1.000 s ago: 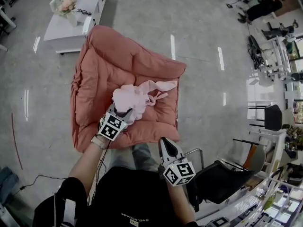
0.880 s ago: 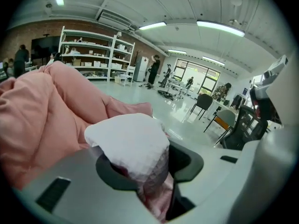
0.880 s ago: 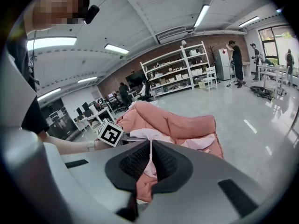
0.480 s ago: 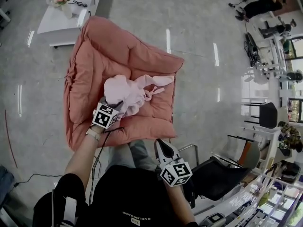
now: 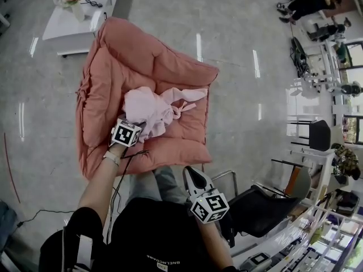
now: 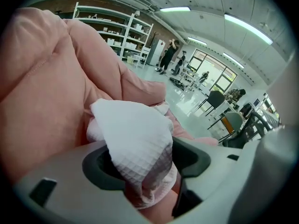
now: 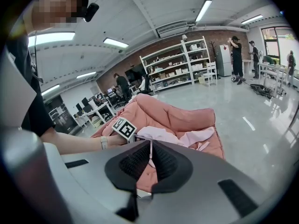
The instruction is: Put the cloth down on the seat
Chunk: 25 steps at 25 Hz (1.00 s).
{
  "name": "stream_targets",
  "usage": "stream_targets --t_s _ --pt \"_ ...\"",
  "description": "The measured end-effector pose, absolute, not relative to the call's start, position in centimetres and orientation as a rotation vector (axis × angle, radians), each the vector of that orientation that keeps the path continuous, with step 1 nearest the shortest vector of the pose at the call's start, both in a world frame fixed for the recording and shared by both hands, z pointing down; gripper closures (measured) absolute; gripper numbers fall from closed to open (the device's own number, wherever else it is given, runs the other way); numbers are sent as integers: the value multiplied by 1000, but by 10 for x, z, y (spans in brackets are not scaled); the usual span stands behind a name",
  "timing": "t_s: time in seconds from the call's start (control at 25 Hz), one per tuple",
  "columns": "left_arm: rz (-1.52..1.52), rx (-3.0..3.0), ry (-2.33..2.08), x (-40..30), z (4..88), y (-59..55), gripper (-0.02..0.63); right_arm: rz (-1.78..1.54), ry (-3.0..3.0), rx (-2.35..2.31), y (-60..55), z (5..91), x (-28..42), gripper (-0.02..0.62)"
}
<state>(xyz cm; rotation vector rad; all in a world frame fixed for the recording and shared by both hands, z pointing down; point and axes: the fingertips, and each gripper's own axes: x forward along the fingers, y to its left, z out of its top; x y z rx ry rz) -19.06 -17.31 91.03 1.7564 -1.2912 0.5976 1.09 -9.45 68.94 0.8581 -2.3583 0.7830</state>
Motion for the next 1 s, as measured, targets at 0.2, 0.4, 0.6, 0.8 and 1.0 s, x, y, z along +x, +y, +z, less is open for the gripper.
stream_targets --t_s 0.2,0.4,0.6,0.8,1.0 --pt "530 1738 -1321 -194 885 -171 312 769 -2381 867 -85 683 9 561" --pt "595 1736 -1319 -191 869 -157 311 777 -2399 905 -79 667 15 561" --pt "616 1787 -1311 -179 841 -150 313 787 -2419 955 -74 652 24 561" --pt "625 1885 -1302 -159 791 -151 313 797 -2446 1001 -76 631 32 561" --pt "571 1990 -1304 -136 729 -157 316 798 -2483 1034 -81 609 39 561"
